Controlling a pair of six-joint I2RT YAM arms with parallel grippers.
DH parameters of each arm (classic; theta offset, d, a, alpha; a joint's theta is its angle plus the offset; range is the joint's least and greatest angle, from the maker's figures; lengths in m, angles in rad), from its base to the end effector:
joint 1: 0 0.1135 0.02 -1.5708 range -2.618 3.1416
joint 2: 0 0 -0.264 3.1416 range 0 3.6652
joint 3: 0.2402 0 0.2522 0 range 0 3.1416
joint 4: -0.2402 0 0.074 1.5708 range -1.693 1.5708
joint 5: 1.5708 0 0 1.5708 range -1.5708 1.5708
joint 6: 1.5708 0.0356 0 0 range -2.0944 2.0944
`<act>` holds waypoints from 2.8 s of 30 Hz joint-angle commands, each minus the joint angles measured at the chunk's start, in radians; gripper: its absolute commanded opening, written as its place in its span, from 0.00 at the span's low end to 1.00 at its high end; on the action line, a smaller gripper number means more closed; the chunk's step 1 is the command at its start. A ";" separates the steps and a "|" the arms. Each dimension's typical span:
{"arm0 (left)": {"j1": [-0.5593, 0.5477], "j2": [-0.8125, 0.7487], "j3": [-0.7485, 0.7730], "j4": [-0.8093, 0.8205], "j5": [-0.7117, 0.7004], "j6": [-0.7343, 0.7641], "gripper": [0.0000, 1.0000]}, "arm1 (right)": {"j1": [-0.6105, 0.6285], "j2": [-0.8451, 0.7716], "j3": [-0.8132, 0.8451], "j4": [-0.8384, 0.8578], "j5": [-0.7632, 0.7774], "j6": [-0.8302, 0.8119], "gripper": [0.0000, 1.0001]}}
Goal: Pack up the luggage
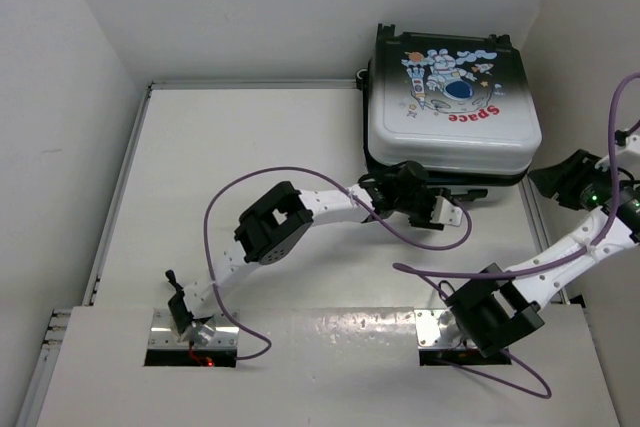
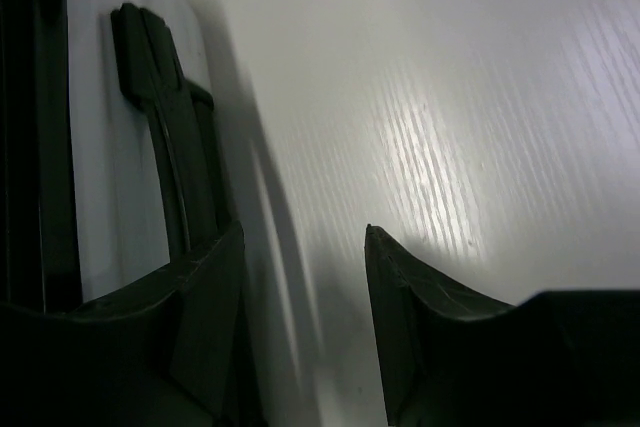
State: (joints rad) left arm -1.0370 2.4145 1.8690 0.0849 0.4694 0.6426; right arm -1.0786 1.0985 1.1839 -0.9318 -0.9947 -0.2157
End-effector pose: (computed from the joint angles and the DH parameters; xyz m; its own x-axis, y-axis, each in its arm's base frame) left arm 0.2673 -0.4838 0.1662 0.4026 0.3692 -0.8376 0.9152 -0.1453 0.3759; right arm 0.1212 -0.1628 0.3593 -0.3922 0.4848 -0.7817 0.1367 0.8711 0.4716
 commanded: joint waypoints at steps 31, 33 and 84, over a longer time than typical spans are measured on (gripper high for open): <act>0.043 0.087 0.145 -0.364 -0.225 0.023 0.51 | -0.004 -0.008 -0.027 0.042 0.016 -0.036 0.50; 0.075 0.066 0.092 -0.424 -0.247 0.011 0.51 | 0.005 0.000 -0.030 0.044 0.010 -0.033 0.50; 0.394 -0.689 -0.979 -0.609 -0.310 0.043 0.00 | 1.003 0.433 -0.132 0.921 1.035 0.501 0.38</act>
State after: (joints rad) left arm -0.6868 1.6875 0.9924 -0.1833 0.2096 0.8772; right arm -0.1455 1.4658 0.8906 -0.1467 0.1253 0.2302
